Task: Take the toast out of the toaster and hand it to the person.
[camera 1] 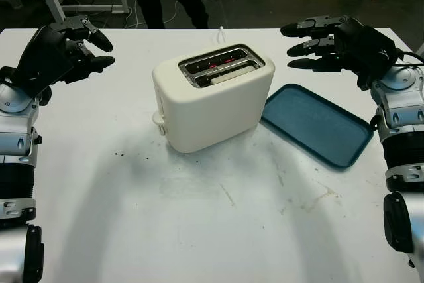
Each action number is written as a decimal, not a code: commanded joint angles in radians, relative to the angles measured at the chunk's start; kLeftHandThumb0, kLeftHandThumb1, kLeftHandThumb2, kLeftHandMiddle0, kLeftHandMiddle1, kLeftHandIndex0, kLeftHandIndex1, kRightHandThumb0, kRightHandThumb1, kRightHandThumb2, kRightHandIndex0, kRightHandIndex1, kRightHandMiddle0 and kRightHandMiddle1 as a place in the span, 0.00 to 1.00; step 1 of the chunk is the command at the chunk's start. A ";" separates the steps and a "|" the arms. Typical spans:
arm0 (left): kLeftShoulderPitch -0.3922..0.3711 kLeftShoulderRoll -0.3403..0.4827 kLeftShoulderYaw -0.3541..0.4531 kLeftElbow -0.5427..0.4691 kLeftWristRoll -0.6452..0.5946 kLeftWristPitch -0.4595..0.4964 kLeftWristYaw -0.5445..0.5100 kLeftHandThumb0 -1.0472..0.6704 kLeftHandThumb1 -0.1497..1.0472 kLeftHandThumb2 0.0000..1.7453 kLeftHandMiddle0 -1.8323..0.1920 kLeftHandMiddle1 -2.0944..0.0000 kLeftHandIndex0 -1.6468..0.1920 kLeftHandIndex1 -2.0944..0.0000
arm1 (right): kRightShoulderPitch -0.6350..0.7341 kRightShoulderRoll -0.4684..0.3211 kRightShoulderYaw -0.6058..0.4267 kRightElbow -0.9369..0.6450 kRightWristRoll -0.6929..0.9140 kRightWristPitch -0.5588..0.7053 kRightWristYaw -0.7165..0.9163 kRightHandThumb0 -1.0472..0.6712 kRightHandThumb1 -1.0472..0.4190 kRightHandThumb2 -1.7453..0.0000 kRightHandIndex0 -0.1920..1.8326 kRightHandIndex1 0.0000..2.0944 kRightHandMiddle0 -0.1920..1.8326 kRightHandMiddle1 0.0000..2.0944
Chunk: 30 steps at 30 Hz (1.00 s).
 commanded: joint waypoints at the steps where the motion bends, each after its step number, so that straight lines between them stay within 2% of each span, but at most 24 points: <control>1: 0.002 0.007 0.001 -0.008 -0.005 0.002 0.003 0.00 0.89 0.01 0.59 0.31 0.60 0.34 | -0.001 -0.002 -0.008 -0.022 0.011 0.017 0.000 0.20 0.24 1.00 0.38 0.25 0.47 0.00; 30: 0.002 0.007 0.003 -0.006 -0.008 -0.001 0.002 0.00 0.89 0.01 0.59 0.31 0.61 0.34 | -0.003 -0.003 -0.004 -0.020 0.004 0.014 -0.004 0.19 0.24 1.00 0.38 0.27 0.47 0.00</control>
